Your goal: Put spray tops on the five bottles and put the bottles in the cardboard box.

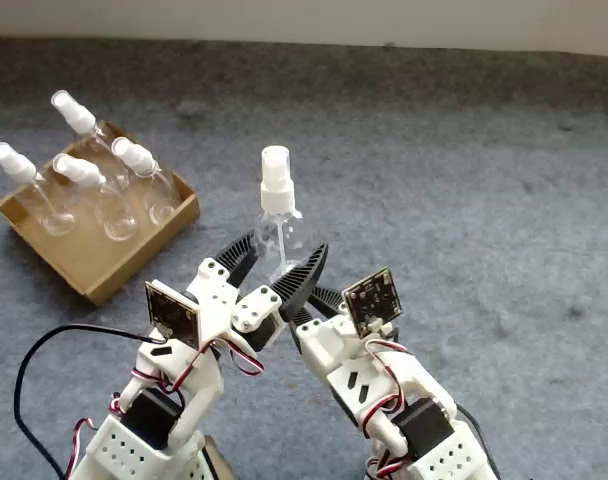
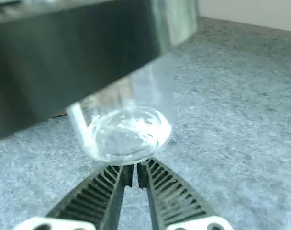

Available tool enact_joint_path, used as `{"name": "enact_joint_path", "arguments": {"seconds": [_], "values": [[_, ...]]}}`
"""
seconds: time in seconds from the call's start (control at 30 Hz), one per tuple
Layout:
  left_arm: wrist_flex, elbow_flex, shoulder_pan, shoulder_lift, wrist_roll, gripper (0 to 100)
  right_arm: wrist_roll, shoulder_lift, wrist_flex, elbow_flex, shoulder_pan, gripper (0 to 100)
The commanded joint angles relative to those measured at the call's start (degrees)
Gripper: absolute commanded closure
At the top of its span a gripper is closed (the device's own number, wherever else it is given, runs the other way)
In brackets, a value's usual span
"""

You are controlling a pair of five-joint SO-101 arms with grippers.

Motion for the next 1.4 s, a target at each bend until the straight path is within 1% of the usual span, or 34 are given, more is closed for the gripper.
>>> {"name": "enact_joint_path", "arguments": {"seconds": [0.0,0.1,0.2,0.3,0.43,0.5,0.63,0.77,1.03,1.13,1.27,1.37], "values": [[-1.1,1.2,1.1,-0.7,-0.8,93,0.2,-0.8,-1.6,-0.1,2.9,99.4],[-1.1,1.2,1.1,-0.7,-0.8,93,0.2,-0.8,-1.6,-0.1,4.1,99.4],[-1.2,1.2,0.8,-0.7,-0.9,93,0.2,-0.8,-1.5,0.0,3.4,99.4],[-1.3,1.2,0.4,-0.7,-1.0,93,0.2,-0.8,-1.5,-0.3,0.5,99.4],[-1.3,1.2,0.4,-0.7,-1.0,93,0.4,-0.8,-1.5,-1.2,-6.5,99.4],[-1.3,1.2,-1.2,-0.7,-1.0,93,0.4,-0.8,-1.5,-1.2,-8.1,99.4],[-1.3,0.8,-4.0,-0.7,-1.0,93,0.5,-0.8,-1.5,-1.2,-8.4,99.4],[-1.3,1.2,-4.4,-0.7,-1.0,93,0.5,-0.8,-1.5,-2.5,-8.5,99.4],[-0.6,1.2,-0.6,-0.7,-0.8,93,0.4,-0.8,-1.4,-5.2,-8.3,99.4],[2.0,1.2,1.2,-0.7,-0.9,93,0.4,-0.8,-1.4,-5.3,-8.0,99.4],[4.8,1.2,1.6,-0.7,-0.9,93,0.5,-0.8,-1.4,-5.3,-7.9,99.4],[5.5,1.2,1.5,-0.7,-0.9,93,0.5,-0.8,-1.5,-5.3,-4.4,99.4]]}}
